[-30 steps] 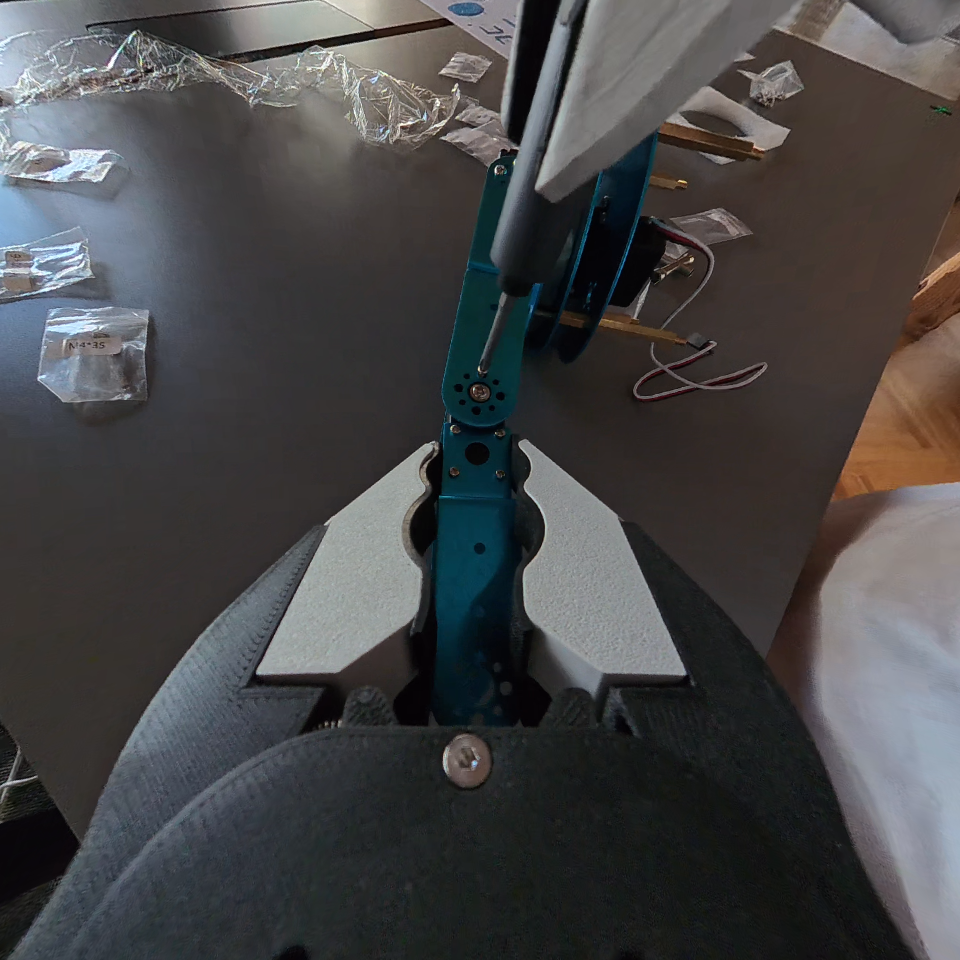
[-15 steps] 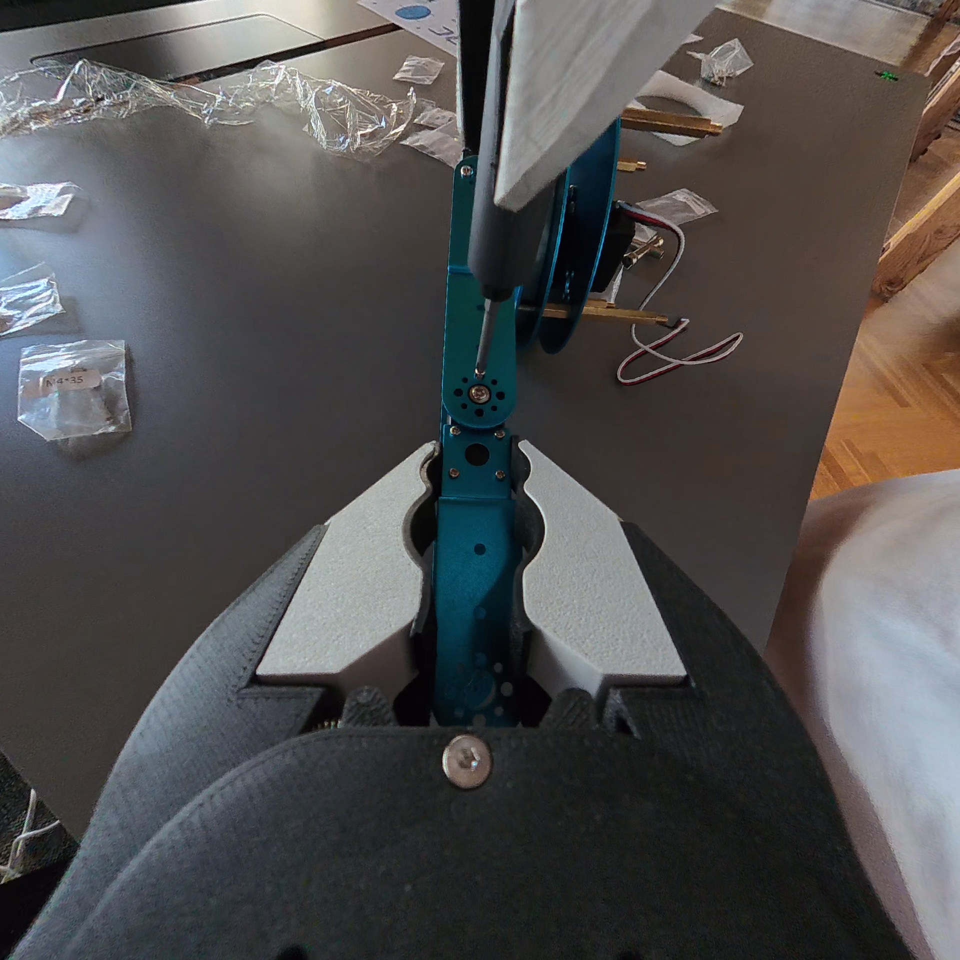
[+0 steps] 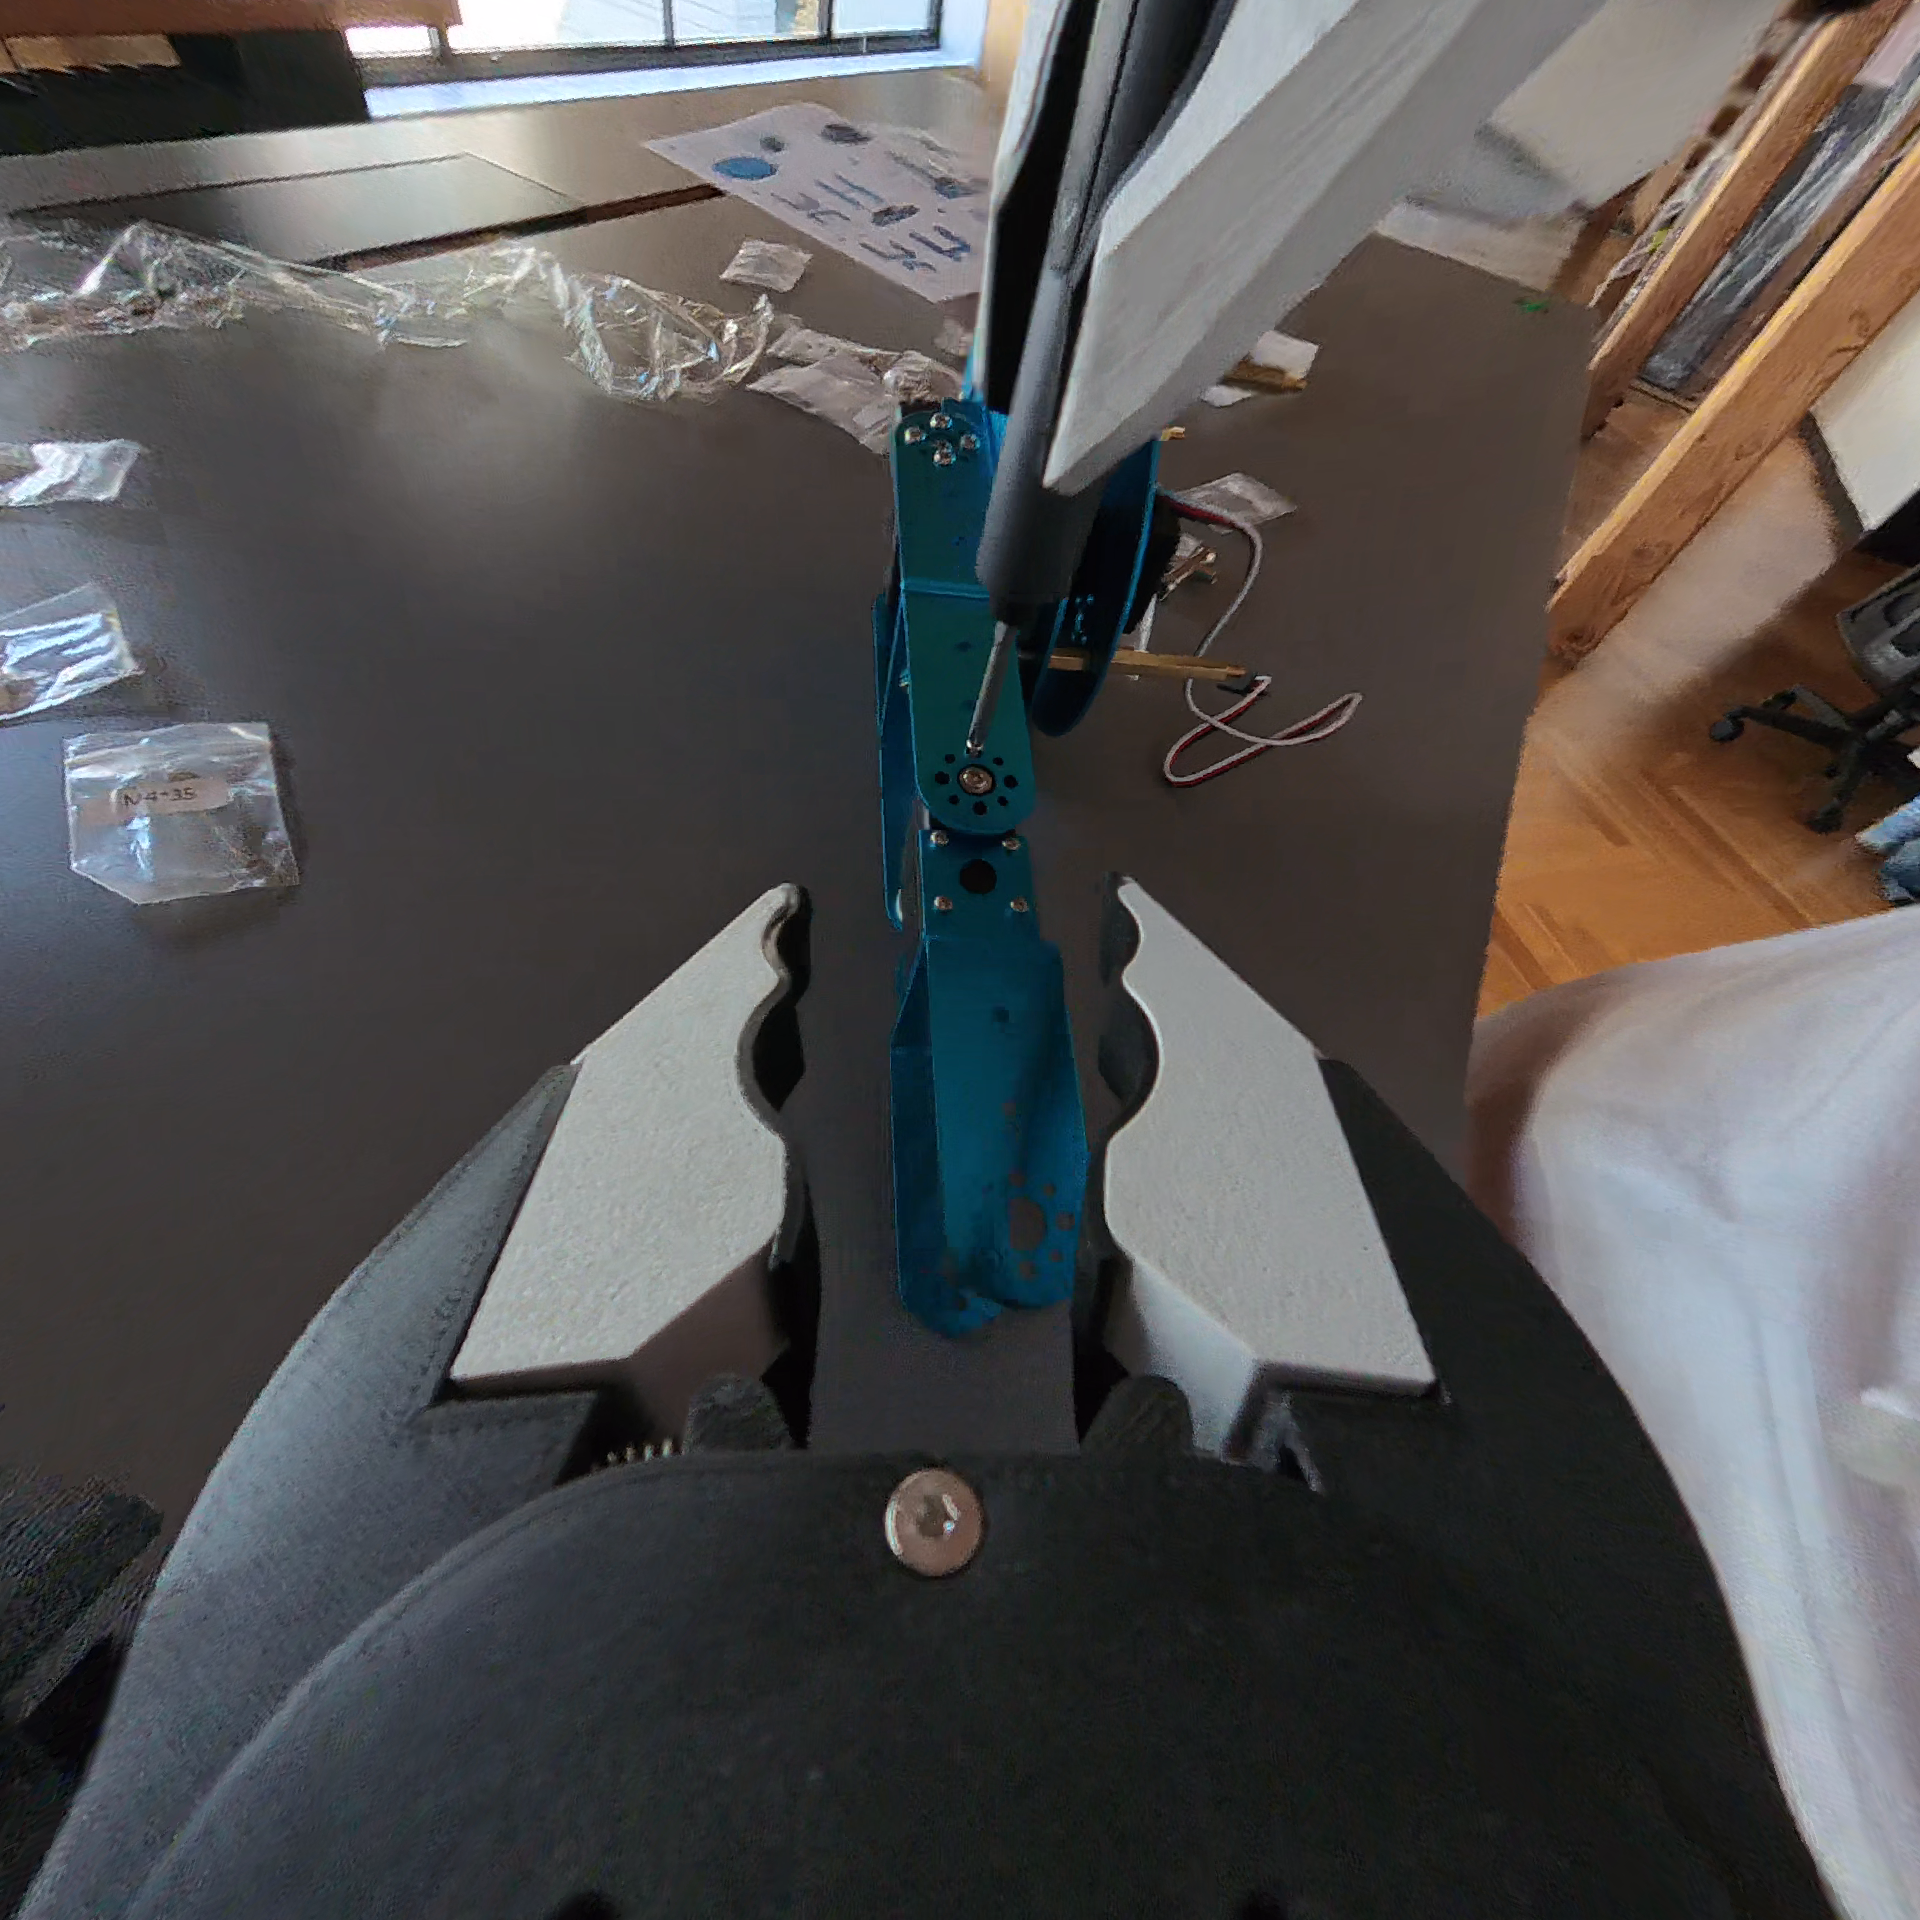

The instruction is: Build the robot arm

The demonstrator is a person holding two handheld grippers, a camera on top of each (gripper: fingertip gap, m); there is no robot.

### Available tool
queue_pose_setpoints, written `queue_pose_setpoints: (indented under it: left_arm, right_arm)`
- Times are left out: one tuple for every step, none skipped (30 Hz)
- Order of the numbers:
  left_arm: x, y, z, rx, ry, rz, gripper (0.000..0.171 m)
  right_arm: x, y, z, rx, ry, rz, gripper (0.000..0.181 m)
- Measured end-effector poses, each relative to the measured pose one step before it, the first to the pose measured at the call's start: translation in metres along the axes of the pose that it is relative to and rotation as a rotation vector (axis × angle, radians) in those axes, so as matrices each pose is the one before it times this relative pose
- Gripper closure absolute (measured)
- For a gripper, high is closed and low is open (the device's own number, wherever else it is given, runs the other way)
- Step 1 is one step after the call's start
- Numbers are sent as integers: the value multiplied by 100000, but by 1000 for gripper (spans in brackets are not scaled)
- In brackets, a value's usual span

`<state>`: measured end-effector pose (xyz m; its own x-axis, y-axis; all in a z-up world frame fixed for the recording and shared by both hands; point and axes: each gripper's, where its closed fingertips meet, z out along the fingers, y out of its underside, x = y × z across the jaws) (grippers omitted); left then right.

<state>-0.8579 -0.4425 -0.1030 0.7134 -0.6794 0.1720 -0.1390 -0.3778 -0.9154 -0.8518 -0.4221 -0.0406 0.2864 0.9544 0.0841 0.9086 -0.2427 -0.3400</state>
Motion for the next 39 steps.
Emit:
queue_pose_setpoints:
  left_arm:
    - [63, -466, -622, 2077, 2871, 212, 119]
    - [-95, -697, -563, 3013, 2081, 589, 124]
    - [57, -873, -379, 3516, 2993, 1120, 129]
    - [151, -939, -123, 3150, 3267, 1266, 132]
    - [205, -801, 168, 1658, 3091, 1519, 132]
    - [272, -668, 393, 744, 2970, 2700, 132]
    - [100, -436, 564, 51, 1650, 3594, 132]
    - [-168, -239, 603, -1039, -317, 3640, 132]
    - [-24, -268, 561, -592, 309, 4293, 132]
    - [70, -215, 482, -554, 1052, 4640, 138]
    - [-84, -82, 448, -1174, 543, 3483, 143]
    - [-152, -15, 404, -1648, 416, 1797, 145]
    - [-38, -150, 326, -683, 960, 1132, 145]
    - [202, -201, 230, 40, 2054, 1540, 147]
    - [2, -119, 127, -13, 493, 1603, 150]
    - [-9, 20, 55, -542, 190, 1918, 150]
    - [10, 8, 2, -70, 335, 1876, 150]
    - [15, 34, -35, 318, 600, 1007, 151]
    - [-2, 8, -25, 389, 737, -353, 153]
    - [37, 16, 5, 352, 870, -874, 155]
    - [-2, 27, 6, 471, 520, -591, 155]
    - [-52, -6, 13, 618, 73, -471, 155]
    - [-31, 5, -7, 365, 69, -316, 155]
    - [-35, -8, -25, 177, 112, -347, 155]
    - [-11, 1, -21, 110, 293, -590, 155]
    - [-28, 11, -15, 189, 342, -408, 155]
    - [-25, -13, -8, 271, 251, -466, 156]
    - [-22, -6, 2, 267, 202, -529, 155]
    - [-46, -5, 1, 248, -27, -329, 155]
    - [-21, -2, -5, 140, 109, -234, 155]
    - [-11, -1, -20, 82, 209, -247, 156]
    - [-50, 7, -9, 92, 164, -352, 156]
    - [-52, 1, -2, 129, 162, -451, 156]
    - [-28, -9, -6, 290, 321, -278, 156]
    - [-14, -7, 7, 323, 259, -215, 155]
    - [11, -22, 37, 277, 107, -1, 156]
    - [24, 0, 25, 103, 13, 265, 156]
    - [49, -12, 17, 41, 77, 336, 156]
    - [28, -2, 12, -16, 109, 72, 156]
  right_arm:
    - [-14, -17, 7, 172, 92, -20, 162]
    - [-5, -3, -8, 162, 65, 24, 161]
    - [2, 3, 4, 238, -2, 134, 162]
    - [9, -15, 3, 308, -81, 154, 161]
    - [28, -25, -1, 302, -104, 260, 161]
    - [20, -5, -1, 197, -102, 235, 161]
    - [9, -9, 0, 243, -129, 200, 161]
    - [17, -9, 11, 189, -114, 203, 162]
    - [10, 14, -13, 31, -114, 36, 162]
    - [11, 31, -11, -47, -64, -16, 162]
    - [19, 16, -3, 42, -46, 42, 162]
    - [-1, -3, 4, 153, -12, 75, 162]
    - [-7, -12, 6, 183, 26, -84, 162]
    - [-1, -14, 5, 151, 111, -177, 162]
    - [19, -7, -9, 60, 222, -87, 161]
    - [34, 13, -6, 8, 209, -296, 161]
    - [14, 0, -3, 224, -248, 65, 162]
    - [45, -19, 10, 434, -254, 102, 162]
    - [60, -31, 6, 539, -265, 54, 162]
    - [69, 32, -1, 250, -257, 144, 161]
    - [36, 5, -2, 325, -343, 97, 162]
    - [49, -50, 20, 515, -146, -268, 162]
    - [14, -44, 11, 270, -288, -634, 162]
    - [4, -56, 15, 262, -241, -746, 162]
    - [5, -47, 21, -32, -302, -461, 162]
    - [17, -45, 19, -129, -358, -632, 162]
    - [22, -46, 19, -106, -385, -890, 162]
    - [28, -39, 6, -143, -478, -838, 162]
    - [29, -53, 26, 18, -522, -626, 162]
    - [0, -41, 12, 198, -703, -706, 162]
    - [-2, -67, 14, 525, -607, -832, 162]
    - [47, -58, 23, 579, -442, -735, 162]
    - [38, -60, 11, 540, -314, -783, 162]
    - [28, -51, 6, 491, -249, -663, 162]
    - [21, -32, -7, 341, -6, -802, 162]
    - [-7, -70, -25, 587, 22, -1166, 162]
    - [-18, 11, -23, 123, -10, -1247, 162]
    - [-44, -2, -28, 179, -144, -1141, 162]
    - [-40, -40, -39, 451, -240, -752, 162]
